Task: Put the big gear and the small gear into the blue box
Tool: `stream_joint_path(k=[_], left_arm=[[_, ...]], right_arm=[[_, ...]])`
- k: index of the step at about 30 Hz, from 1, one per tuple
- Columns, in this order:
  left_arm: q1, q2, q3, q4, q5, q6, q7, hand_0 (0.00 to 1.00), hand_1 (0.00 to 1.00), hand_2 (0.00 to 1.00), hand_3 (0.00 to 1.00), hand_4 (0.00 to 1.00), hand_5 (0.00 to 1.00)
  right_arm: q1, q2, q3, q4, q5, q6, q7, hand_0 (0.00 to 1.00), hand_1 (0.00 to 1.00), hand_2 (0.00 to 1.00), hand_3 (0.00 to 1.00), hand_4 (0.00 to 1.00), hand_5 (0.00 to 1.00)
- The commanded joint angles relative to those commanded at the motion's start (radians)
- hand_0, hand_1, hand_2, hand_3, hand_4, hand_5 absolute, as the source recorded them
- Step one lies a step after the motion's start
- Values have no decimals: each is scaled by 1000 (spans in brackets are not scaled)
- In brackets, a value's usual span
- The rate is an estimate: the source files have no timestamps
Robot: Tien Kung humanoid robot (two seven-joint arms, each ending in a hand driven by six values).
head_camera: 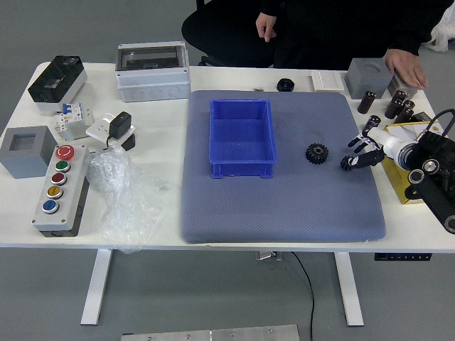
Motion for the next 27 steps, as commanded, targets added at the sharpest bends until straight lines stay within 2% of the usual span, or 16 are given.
stream_joint_path(k=[27], left_arm=[[0,3,0,0,3,0,0,874,854,849,825,620,366]], right_arm=[[27,40,-29,-39,-13,27,-42,505,528,740,763,697,169]])
